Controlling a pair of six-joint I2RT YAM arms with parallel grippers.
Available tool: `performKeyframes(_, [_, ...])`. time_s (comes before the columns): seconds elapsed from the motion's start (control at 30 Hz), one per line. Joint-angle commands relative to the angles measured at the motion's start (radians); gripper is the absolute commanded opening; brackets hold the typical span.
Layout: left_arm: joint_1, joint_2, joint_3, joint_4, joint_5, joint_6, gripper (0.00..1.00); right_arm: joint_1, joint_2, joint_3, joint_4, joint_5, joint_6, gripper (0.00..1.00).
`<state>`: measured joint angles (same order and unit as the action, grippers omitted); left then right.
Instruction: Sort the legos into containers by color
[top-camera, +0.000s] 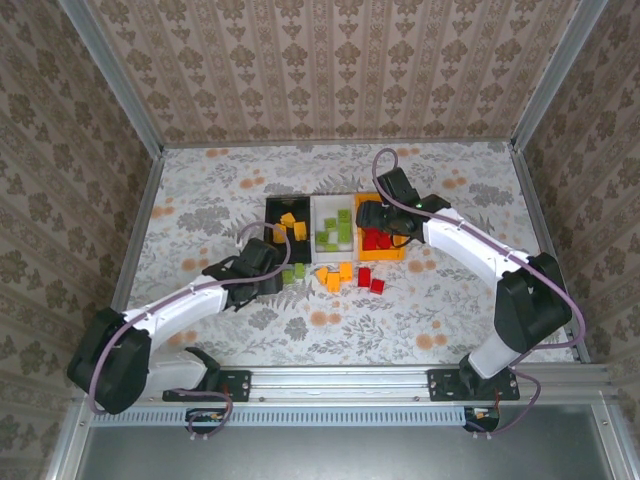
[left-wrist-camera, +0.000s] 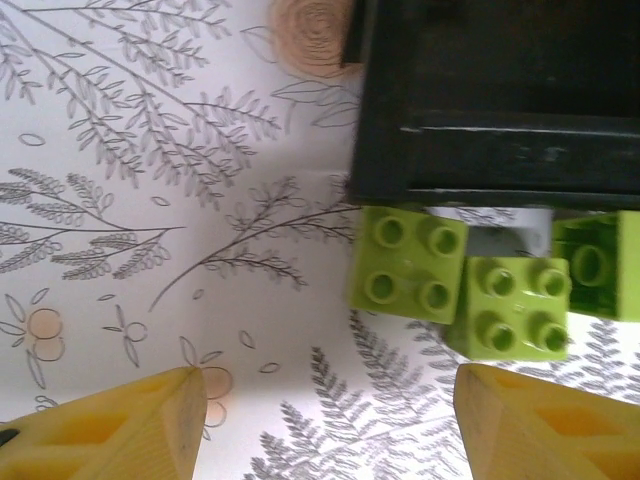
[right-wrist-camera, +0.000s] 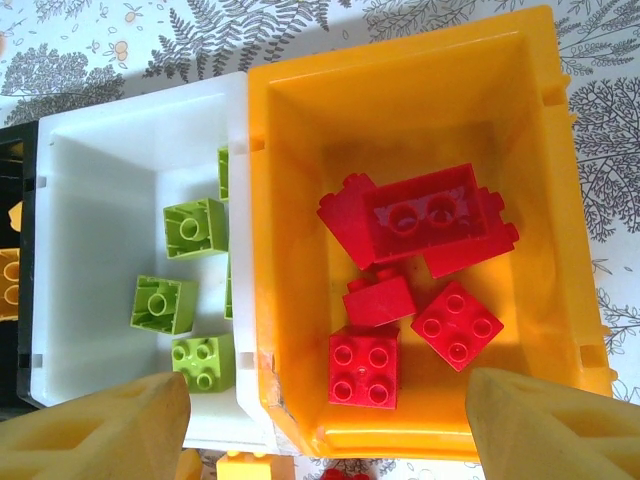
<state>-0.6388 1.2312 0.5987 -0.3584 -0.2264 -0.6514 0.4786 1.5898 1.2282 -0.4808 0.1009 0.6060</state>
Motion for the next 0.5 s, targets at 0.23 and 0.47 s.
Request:
performKeyframes(0.23, [0.025,0.045,-0.001,0.117,0.029,0.027,0.69,0.003,-0.051,-0.012,0.011,0.008,0.003,0.74])
performKeyframes(0.47, [0.053,0.129,0.003,0.134,0.033,0.024,0.71,0.003,-0.051,-0.019,0.013,0.005,0.008,0.74])
